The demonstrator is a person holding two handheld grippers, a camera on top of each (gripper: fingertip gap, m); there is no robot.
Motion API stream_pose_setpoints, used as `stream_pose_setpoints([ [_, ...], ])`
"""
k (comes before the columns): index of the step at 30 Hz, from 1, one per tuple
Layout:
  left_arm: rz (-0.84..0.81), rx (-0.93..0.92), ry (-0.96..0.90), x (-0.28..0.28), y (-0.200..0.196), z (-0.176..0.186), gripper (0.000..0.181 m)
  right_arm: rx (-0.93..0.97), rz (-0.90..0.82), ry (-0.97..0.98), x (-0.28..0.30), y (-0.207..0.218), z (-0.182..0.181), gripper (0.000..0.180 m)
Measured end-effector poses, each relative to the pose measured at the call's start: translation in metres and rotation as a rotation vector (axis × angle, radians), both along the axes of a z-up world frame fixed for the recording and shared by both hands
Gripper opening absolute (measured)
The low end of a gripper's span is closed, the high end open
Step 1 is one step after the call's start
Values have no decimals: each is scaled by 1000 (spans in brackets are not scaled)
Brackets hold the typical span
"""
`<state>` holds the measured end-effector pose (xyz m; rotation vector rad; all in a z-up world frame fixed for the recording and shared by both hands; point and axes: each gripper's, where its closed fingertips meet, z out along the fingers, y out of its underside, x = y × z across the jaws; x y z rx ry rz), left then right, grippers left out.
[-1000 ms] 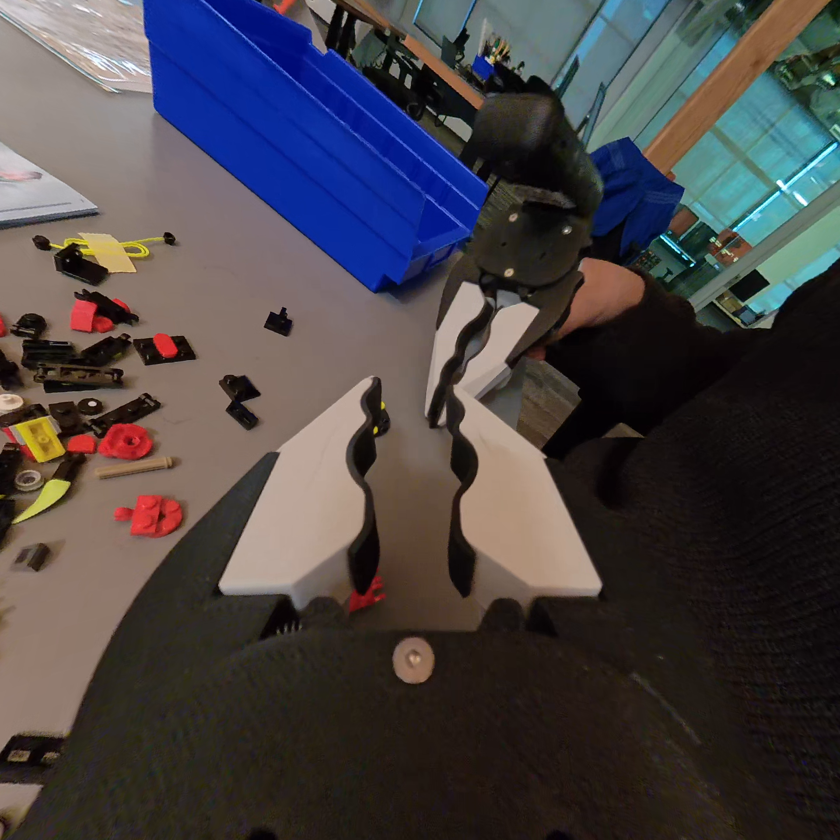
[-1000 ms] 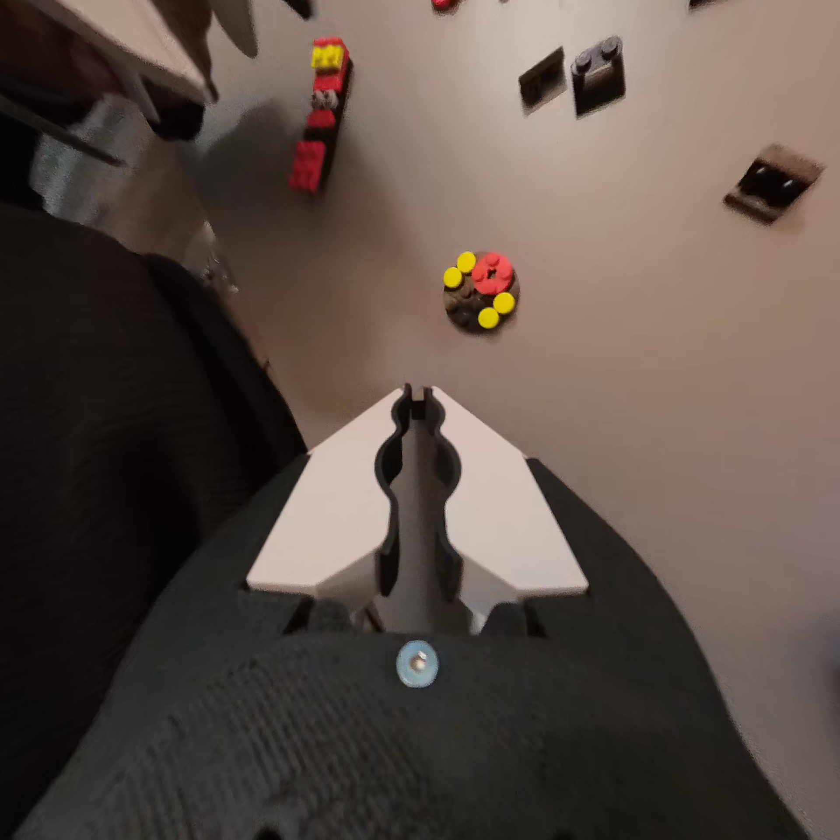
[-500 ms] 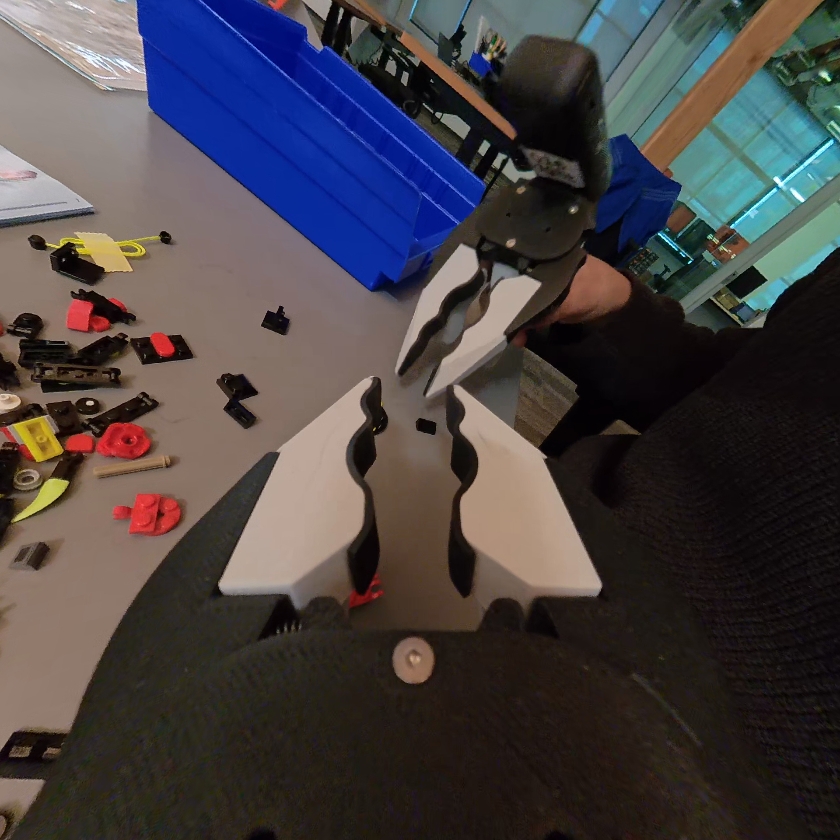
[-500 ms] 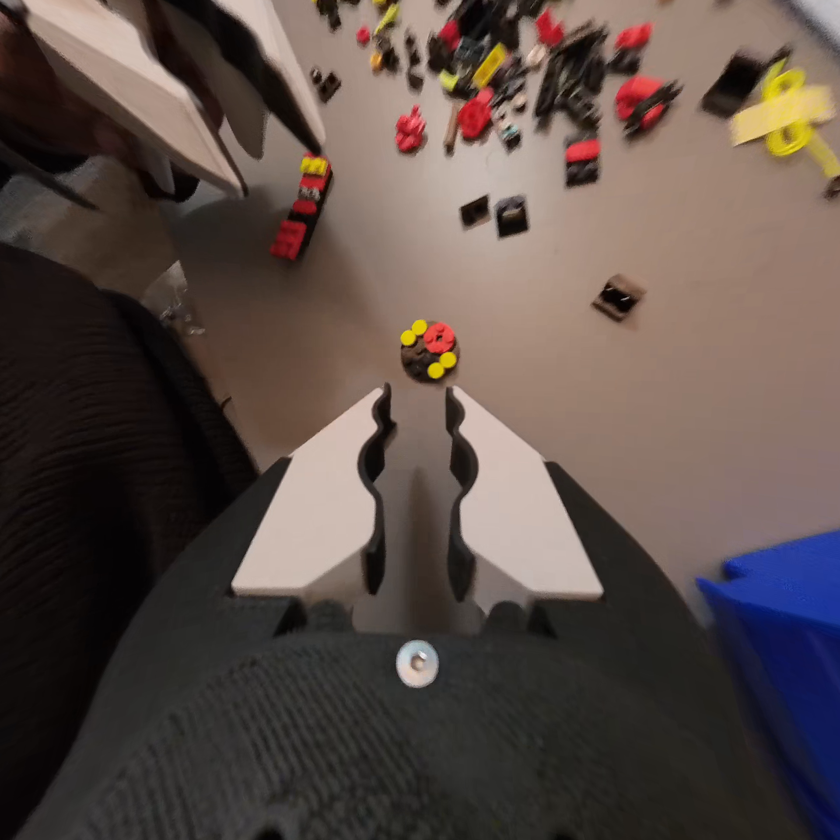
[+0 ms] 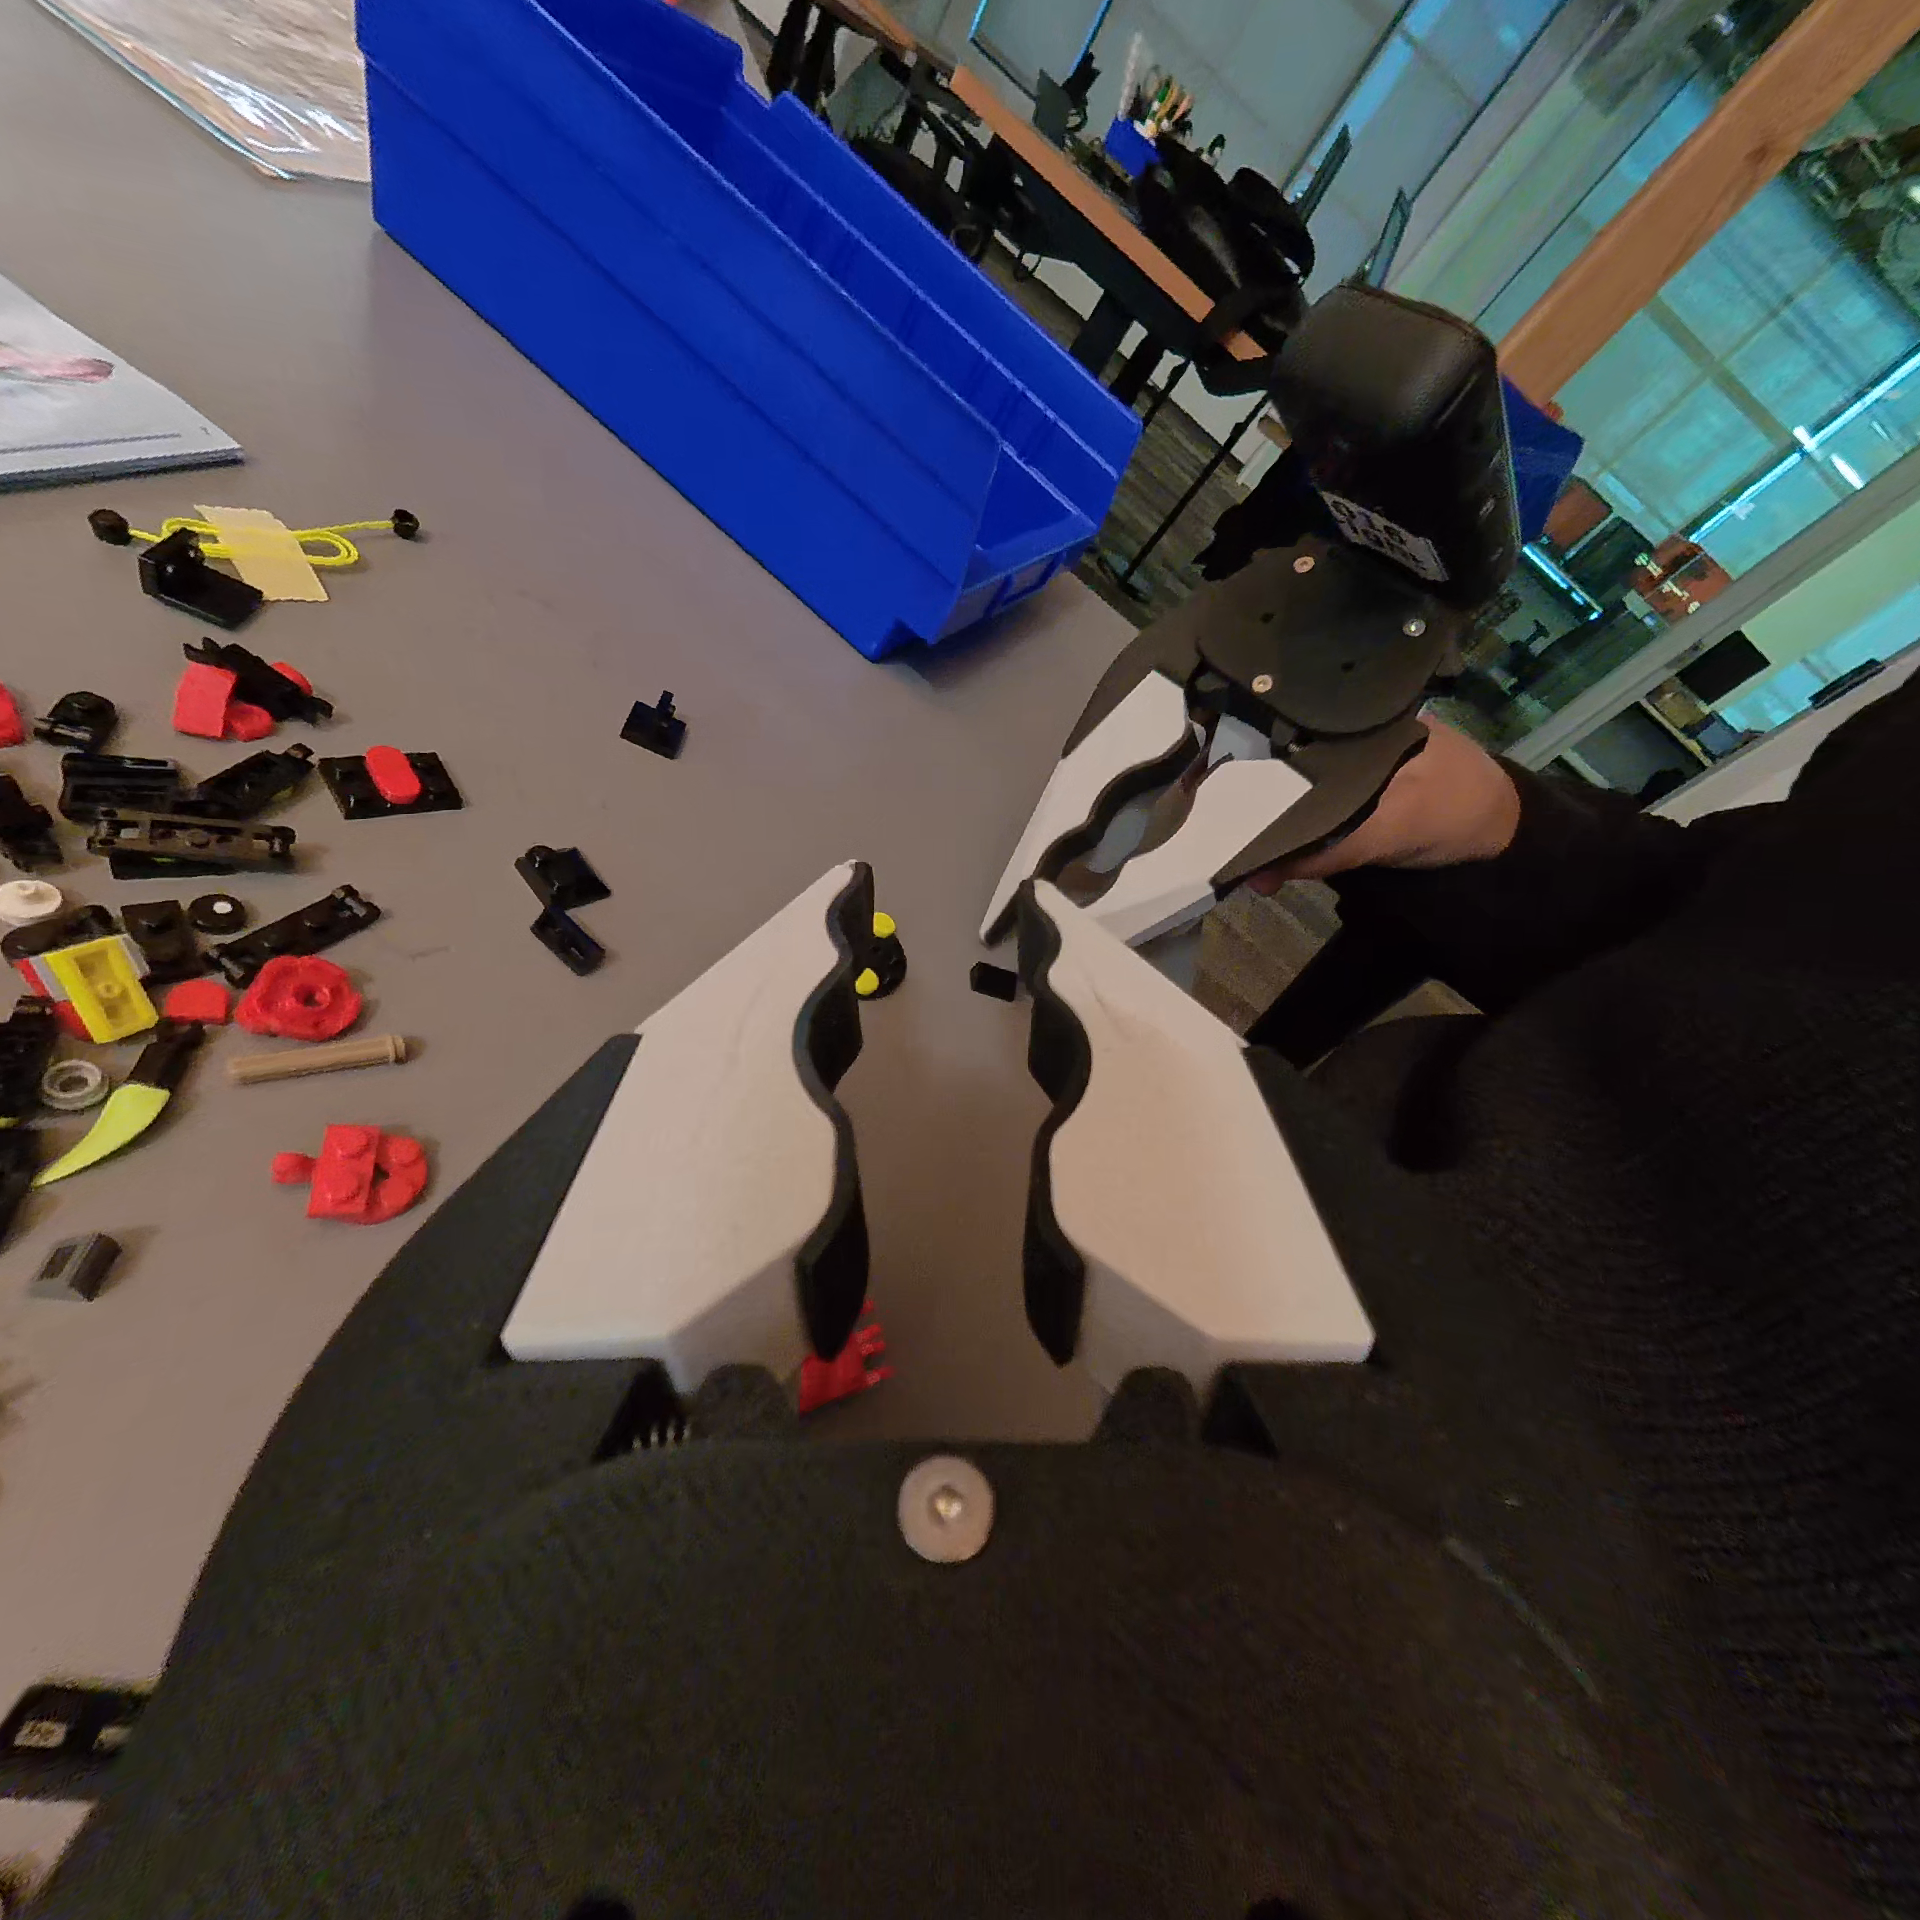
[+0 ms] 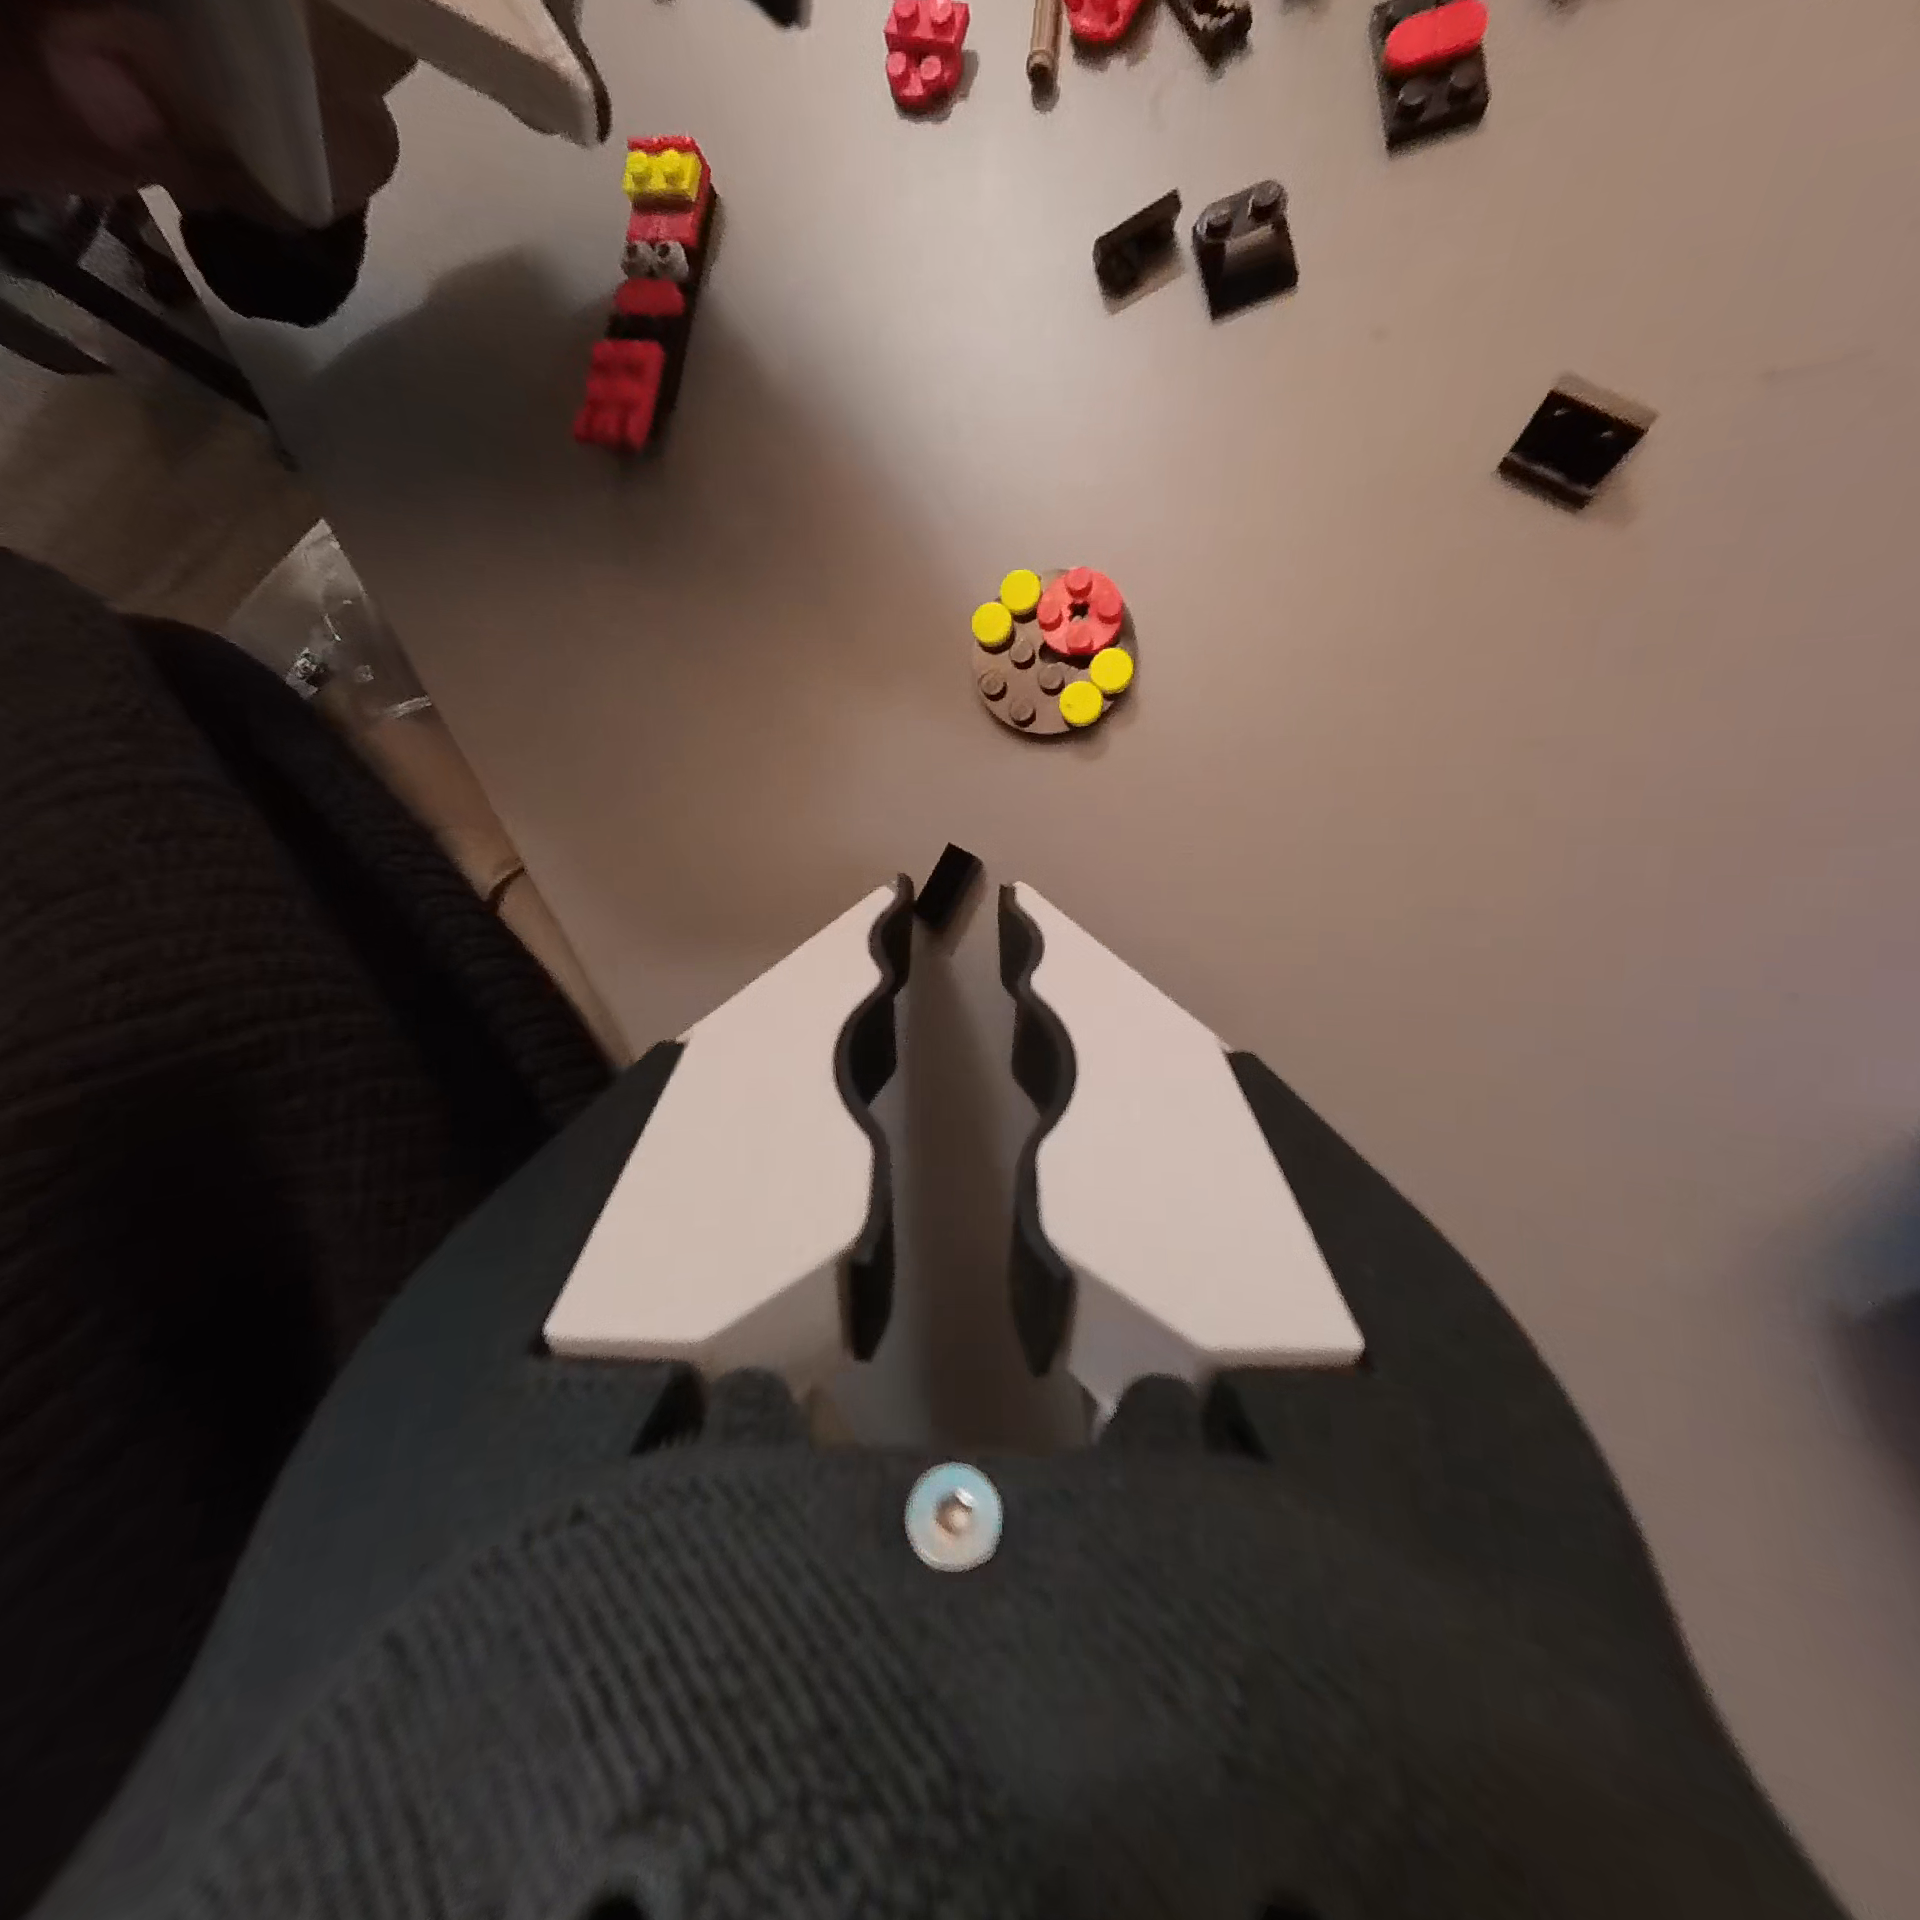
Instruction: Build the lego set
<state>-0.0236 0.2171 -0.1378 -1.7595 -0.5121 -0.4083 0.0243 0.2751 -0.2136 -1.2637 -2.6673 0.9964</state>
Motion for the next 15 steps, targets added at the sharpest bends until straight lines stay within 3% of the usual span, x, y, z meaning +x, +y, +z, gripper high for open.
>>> stream_pose_setpoints([
  [8, -13, -6, -10, 0, 2, -3, 25, 9, 42, 29, -2, -7, -2, 3],
  [15, -41, -26, -27, 5, 4, -7, 24, 138, 304, 321, -24, -4, 18, 1],
])
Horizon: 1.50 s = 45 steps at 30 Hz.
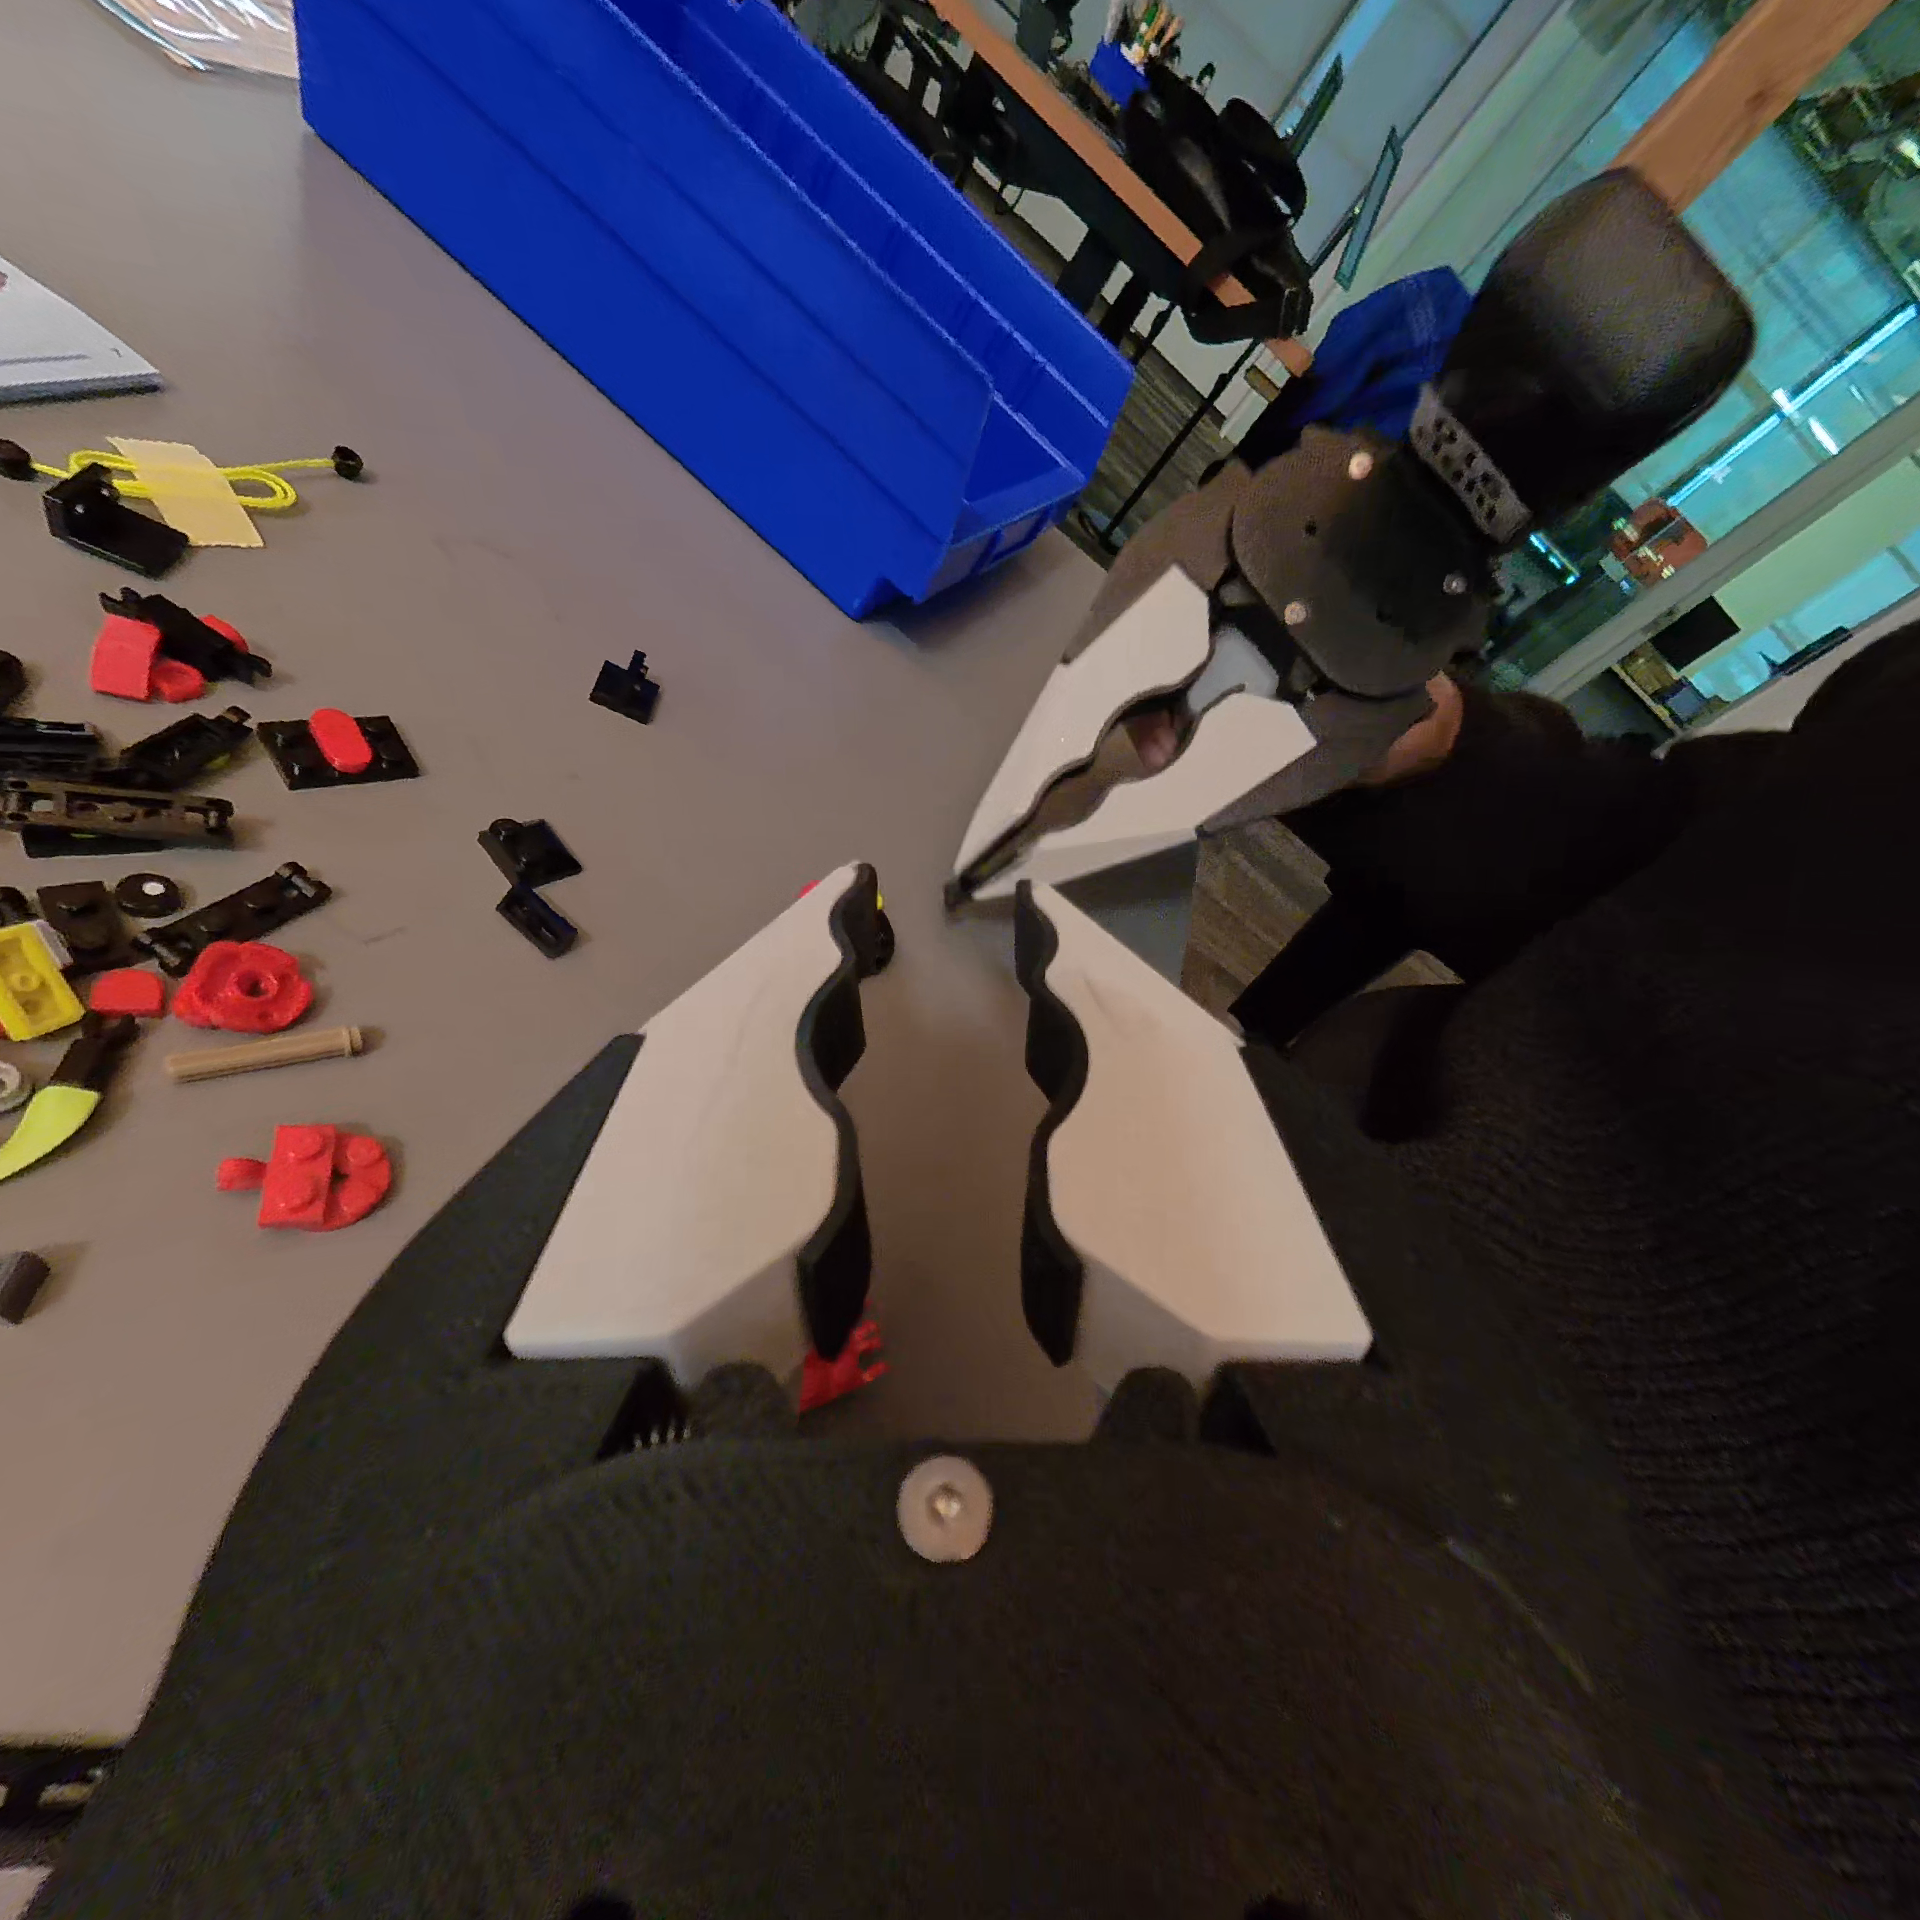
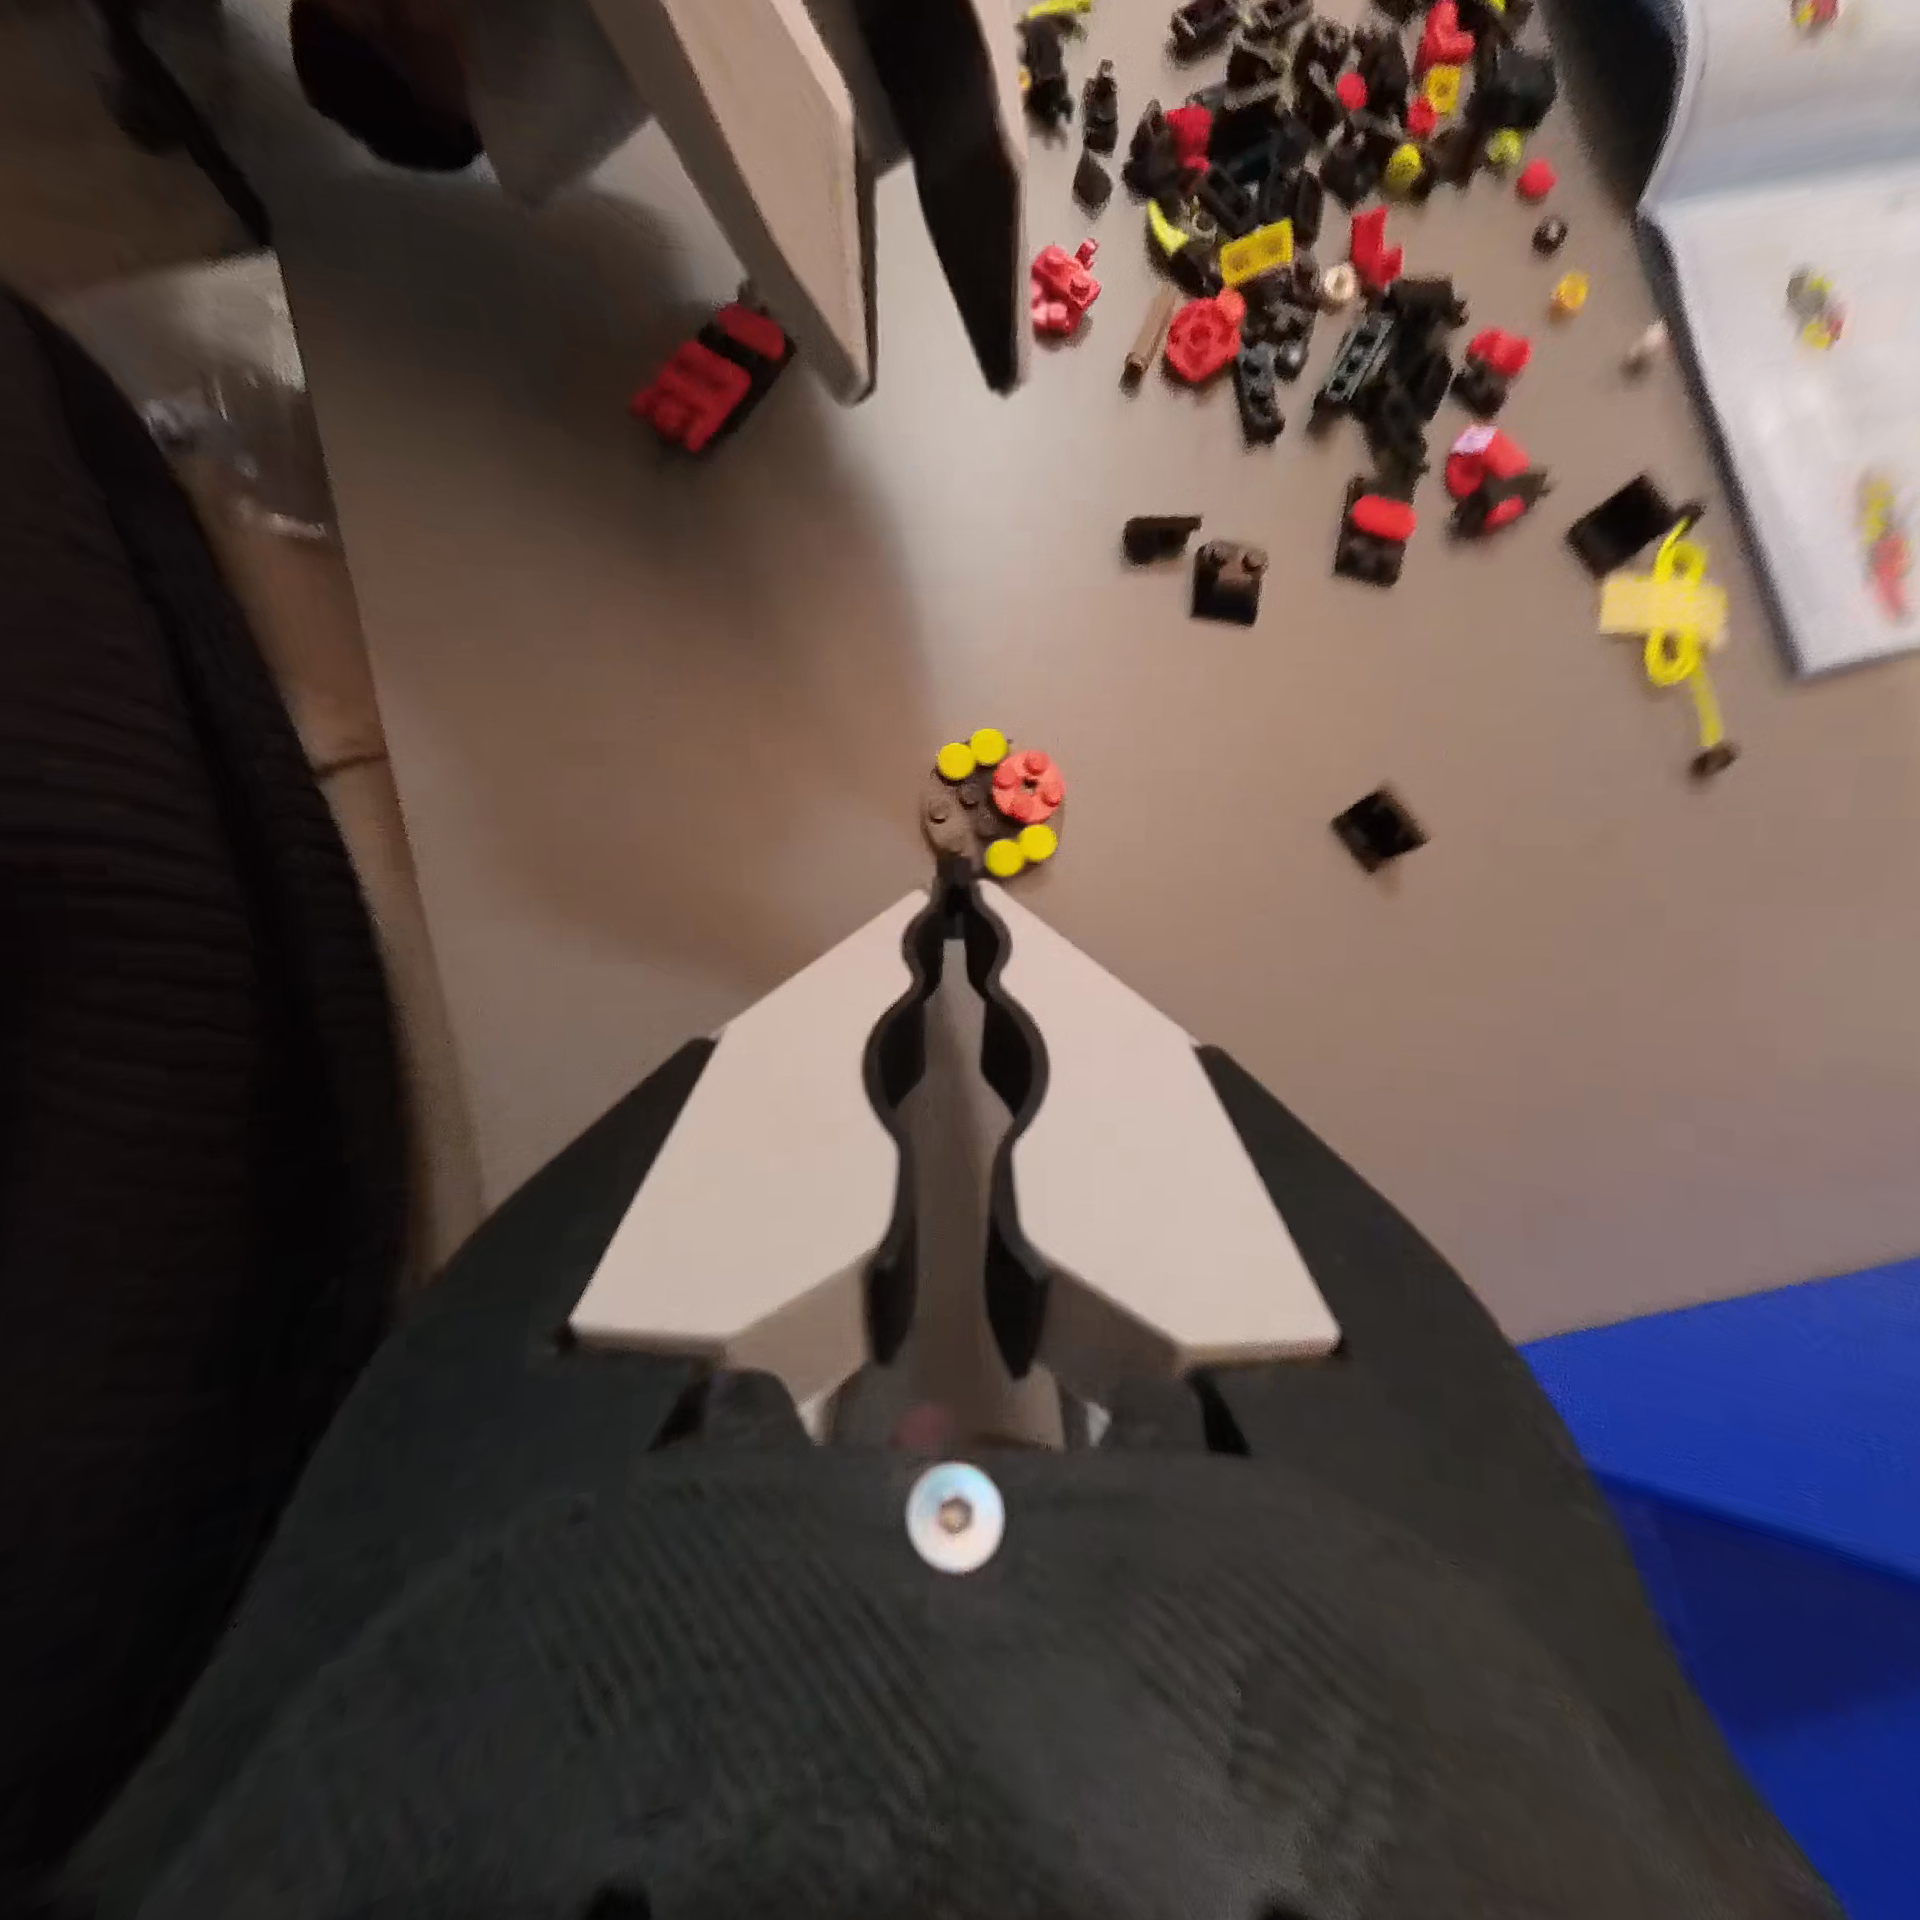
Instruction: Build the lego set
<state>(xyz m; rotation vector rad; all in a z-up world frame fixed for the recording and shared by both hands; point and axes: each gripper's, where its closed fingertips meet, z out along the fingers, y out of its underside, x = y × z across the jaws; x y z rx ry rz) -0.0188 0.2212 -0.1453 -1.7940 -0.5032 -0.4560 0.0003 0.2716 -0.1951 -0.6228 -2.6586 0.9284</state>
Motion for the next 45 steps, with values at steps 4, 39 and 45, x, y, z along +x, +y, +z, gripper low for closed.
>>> stream_pose_setpoints([
  [4, -34, -36, 9, 5, 3, -6, 24, 89, 214, 65, -12, -5, 2, 0],
  [39, -24, -29, -15, 2, -2, -7, 21, 155, 434, -116, -15, -17, -14, 1],
  [45, -20, -22, -16, 1, -3, -6, 21, 149, 430, -98, -17, -18, -14, 2],
])
